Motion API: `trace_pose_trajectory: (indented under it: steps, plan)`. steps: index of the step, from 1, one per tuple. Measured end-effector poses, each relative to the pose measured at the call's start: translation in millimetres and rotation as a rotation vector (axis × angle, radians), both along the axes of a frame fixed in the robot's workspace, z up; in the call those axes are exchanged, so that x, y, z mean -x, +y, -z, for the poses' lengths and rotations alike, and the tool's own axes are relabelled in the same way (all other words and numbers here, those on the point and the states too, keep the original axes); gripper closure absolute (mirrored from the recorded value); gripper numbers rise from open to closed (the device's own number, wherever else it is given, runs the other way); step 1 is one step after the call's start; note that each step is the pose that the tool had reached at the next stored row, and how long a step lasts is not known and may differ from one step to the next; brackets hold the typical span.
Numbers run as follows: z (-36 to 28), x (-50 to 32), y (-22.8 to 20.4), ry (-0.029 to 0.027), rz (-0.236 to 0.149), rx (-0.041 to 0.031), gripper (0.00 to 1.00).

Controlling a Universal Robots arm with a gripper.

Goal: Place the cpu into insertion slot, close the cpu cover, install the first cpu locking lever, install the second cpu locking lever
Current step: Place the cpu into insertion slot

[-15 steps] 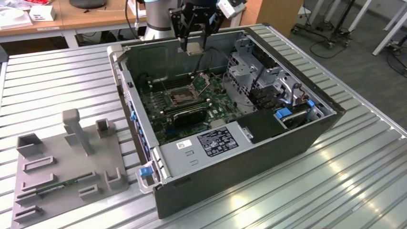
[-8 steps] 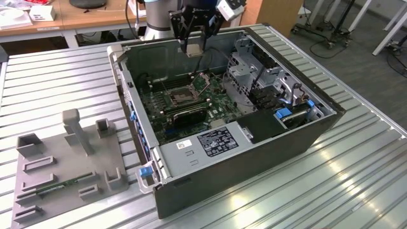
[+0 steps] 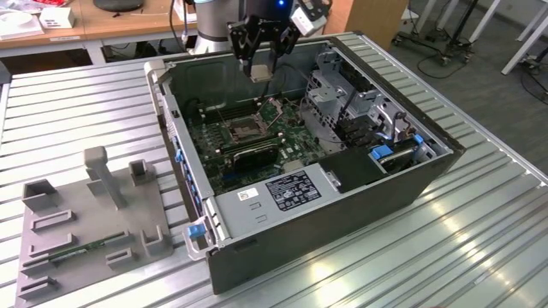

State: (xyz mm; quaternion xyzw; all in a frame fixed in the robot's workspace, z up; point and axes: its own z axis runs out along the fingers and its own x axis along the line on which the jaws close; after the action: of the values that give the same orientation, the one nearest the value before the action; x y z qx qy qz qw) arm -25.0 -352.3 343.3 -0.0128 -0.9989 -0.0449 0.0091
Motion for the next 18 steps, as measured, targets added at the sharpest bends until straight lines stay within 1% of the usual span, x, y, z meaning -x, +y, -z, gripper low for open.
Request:
trace_pose_trajectory:
  steps: [7, 13, 15, 18]
  plan:
    - [9.2, 1.1, 0.0, -0.0001, 0.0, 0.0, 0.46]
    - [18.4, 5.1, 0.0, 0.0, 0.0, 0.0001, 0.46]
    - [20.0, 5.9, 0.0, 0.0, 0.0, 0.0001, 0.46]
    - [20.5, 6.3, 0.0, 0.0001, 0.0, 0.0003, 0.46]
